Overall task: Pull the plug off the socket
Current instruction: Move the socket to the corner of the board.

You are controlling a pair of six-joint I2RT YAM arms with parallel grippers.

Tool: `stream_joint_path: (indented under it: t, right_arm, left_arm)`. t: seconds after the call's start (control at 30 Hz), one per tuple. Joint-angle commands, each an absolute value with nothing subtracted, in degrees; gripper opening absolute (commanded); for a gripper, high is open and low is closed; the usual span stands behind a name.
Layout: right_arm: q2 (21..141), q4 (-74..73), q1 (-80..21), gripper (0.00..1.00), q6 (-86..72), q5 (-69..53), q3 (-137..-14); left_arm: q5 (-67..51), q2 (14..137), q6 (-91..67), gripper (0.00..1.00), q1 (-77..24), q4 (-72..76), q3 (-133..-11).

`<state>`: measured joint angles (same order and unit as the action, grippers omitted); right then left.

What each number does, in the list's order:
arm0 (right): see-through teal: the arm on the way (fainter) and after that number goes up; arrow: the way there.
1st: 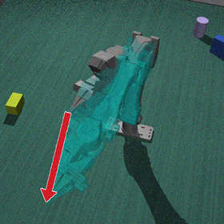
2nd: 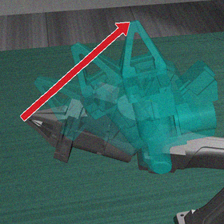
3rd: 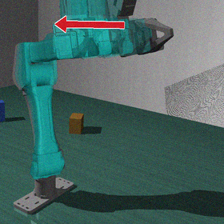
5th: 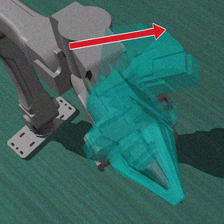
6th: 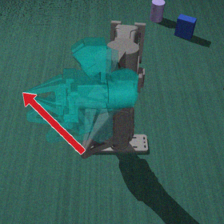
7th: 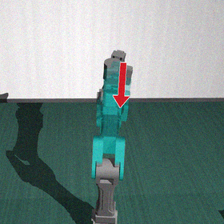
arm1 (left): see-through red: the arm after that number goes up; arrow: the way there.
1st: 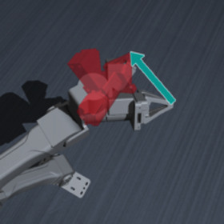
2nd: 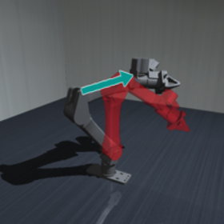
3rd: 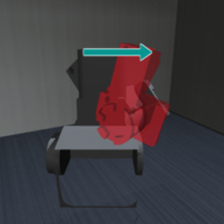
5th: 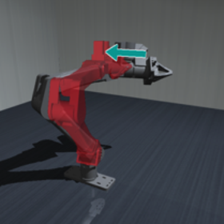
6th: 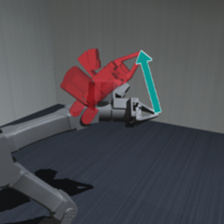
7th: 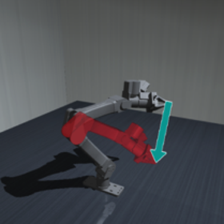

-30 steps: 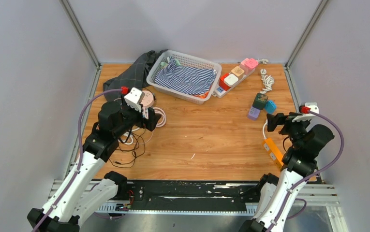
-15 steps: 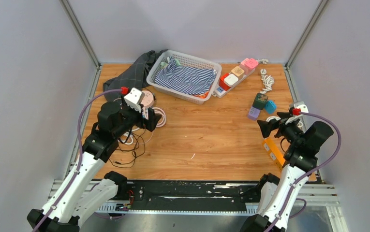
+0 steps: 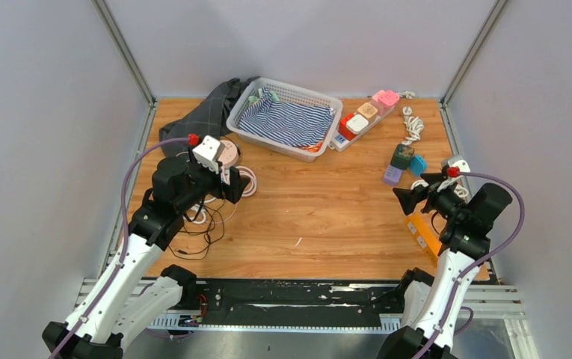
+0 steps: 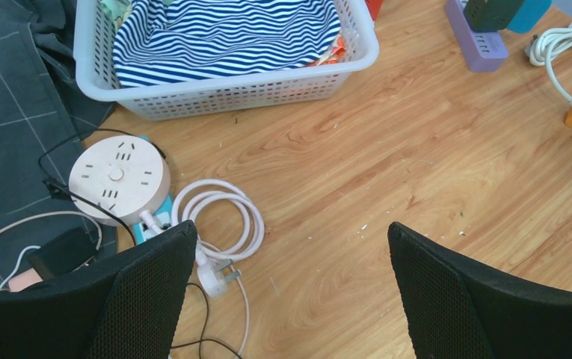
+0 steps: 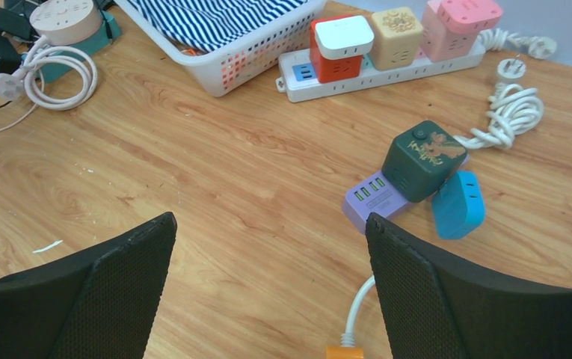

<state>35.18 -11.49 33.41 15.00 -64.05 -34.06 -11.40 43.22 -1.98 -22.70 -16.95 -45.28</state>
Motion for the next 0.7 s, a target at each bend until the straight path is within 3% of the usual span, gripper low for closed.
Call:
stream_joint_path:
  t: [0.0,0.67]
  right_arm:
    - [37.4,-15.0,31.1,0.96,18.0,-63.5,-35.7]
    - [43.9,-20.7,26.4,0.94,22.2,-57.3,-38.2]
  left_arm:
    - [-12.1,43.7,-1.8,1.0,-23.1,-17.8,-45.1]
    - [-12.4,43.6,-1.8,1.0,-23.1,-17.8,-45.1]
